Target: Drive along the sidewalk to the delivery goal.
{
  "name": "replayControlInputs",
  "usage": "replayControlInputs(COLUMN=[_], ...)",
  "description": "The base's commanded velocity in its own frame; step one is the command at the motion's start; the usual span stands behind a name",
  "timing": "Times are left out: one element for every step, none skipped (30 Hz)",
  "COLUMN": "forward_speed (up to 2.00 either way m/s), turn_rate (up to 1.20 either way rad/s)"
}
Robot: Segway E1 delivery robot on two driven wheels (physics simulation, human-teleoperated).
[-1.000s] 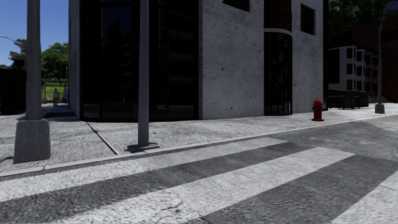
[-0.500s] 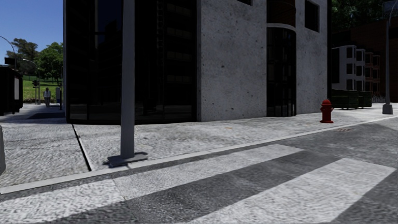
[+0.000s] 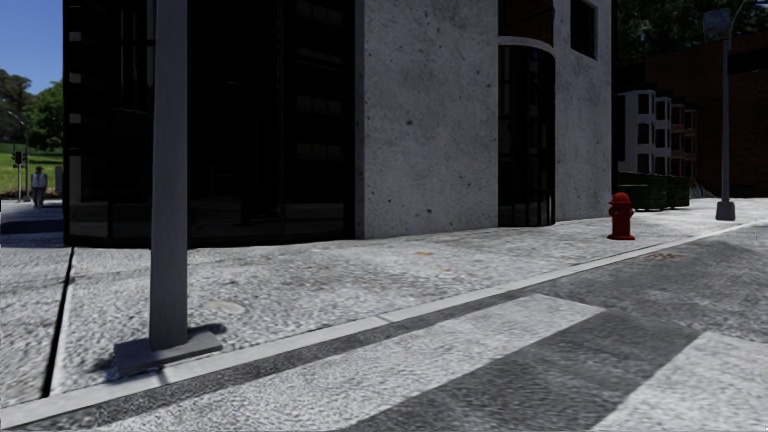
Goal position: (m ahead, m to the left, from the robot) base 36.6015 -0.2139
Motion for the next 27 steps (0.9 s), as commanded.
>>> replayControlInputs(forward_speed=[1.27, 1.27, 1.27, 1.27, 1.27, 1.27, 1.27, 1.27, 1.27, 1.27, 1.27, 1.27, 1.27, 1.27, 1.27, 1.27, 1.27, 1.27, 1.27, 1.27, 1.27, 1.27, 1.27, 1.27, 1.27, 1.27, 1.27], turn_rate=[0.00, 0.00, 0.00, 0.00, 0.00, 0.00, 0.00, 0.00, 0.00, 0.00, 0.00, 0.00, 0.00, 0.00, 0.00, 0.00, 0.00, 0.00, 0.00, 0.00, 0.00, 0.00, 0.00, 0.00, 0.00, 0.00, 0.00])
